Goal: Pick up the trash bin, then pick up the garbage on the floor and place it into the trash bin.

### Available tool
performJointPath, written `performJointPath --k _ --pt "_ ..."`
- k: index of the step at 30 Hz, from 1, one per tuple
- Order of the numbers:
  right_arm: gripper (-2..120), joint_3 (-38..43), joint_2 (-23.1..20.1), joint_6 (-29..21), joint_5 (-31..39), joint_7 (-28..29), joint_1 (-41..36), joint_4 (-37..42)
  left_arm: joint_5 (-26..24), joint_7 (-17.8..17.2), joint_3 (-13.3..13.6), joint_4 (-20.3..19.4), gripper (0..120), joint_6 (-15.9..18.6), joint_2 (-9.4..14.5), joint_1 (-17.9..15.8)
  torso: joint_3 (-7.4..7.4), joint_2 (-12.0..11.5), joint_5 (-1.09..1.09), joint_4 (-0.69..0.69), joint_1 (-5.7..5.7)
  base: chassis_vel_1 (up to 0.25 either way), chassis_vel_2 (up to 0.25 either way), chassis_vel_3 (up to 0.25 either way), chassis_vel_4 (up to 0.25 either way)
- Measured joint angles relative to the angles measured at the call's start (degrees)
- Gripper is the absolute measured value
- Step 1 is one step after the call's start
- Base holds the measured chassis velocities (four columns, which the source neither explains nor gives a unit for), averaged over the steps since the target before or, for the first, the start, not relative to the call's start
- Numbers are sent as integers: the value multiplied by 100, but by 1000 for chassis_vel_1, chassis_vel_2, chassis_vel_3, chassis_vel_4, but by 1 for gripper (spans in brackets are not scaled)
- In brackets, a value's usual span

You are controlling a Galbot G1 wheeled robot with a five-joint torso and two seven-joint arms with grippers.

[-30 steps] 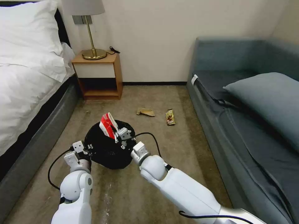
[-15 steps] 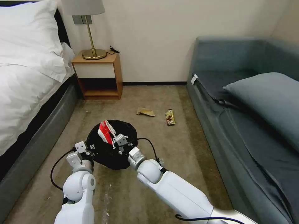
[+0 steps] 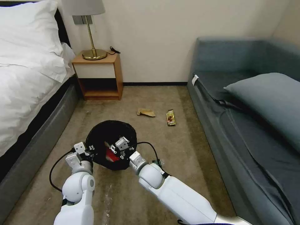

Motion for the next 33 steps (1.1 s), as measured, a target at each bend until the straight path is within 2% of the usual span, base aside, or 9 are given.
performJointPath --k 2,6,8,9,11,33 --pt "70 15 -35 0 1 -17 -15 23 10 -2 17 7 3 9 -4 -22 0 0 0 -1 0 0 0 0 0" --pt "78 19 -69 -1 1 -28 -30 38 21 -3 32 20 3 16 -4 -32 0 0 0 -1 0 0 0 0 0" --pt "90 21 -111 -24 1 -4 -37 70 30 -3 33 56 3 23 6 -46 0 0 0 0 0 0 0 0 0" --pt "90 21 -111 -24 1 -4 -37 70 30 -3 33 56 3 23 6 -46 0 0 0 0 0 0 0 0 0" --pt "98 18 -148 -81 15 34 -2 134 34 -1 16 79 3 23 36 -52 0 0 0 0 0 0 0 0 0" --pt "100 380 -360 -337 -126 14 -90 661 -32 11 -107 -6 3 122 230 -51 0 0 0 0 0 0 0 0 0"
